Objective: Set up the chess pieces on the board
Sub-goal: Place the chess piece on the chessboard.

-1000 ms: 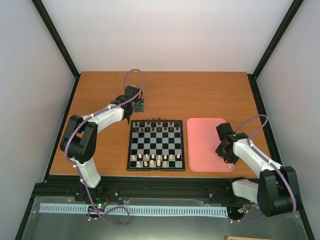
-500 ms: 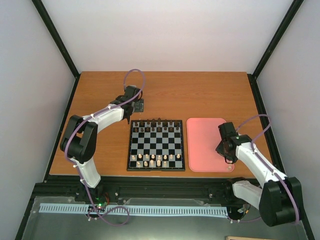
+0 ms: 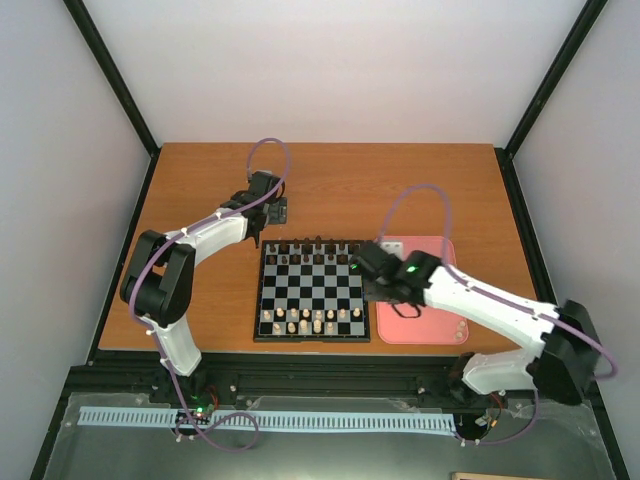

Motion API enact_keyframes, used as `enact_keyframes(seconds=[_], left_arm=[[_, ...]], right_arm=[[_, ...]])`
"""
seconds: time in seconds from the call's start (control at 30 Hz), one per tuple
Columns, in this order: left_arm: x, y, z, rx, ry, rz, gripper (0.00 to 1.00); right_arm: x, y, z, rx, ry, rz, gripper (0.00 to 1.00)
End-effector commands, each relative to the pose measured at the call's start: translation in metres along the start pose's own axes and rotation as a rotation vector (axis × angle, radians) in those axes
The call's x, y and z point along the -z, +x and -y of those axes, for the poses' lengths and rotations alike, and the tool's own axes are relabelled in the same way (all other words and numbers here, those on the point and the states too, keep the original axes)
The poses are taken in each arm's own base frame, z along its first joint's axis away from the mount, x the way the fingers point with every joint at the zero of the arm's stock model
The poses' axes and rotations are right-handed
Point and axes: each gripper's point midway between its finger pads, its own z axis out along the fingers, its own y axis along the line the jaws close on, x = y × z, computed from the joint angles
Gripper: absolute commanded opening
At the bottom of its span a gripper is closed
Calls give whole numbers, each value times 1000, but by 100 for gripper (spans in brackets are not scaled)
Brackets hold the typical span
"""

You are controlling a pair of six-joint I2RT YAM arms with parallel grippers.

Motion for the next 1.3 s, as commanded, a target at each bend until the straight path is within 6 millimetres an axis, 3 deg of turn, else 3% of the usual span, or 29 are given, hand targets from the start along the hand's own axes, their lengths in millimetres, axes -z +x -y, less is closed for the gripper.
enact_keyframes(seconds=[0.0,0.17,0.4,1.27], left_arm=[[7,-18,-3,6,-8,42,100],[8,-18,-5,5,-15,44,100],[8,-17,-4,6,-12,43,100],[7,-17,-7,1,-27,45,100]], right_arm=[[5,24,-44,166,7,-18,3],[-2,62,-86,270,-80,-80,3],[-9,96,-113,330,-207,-137,3],[-41,109,-91,321,-84,-195,3]])
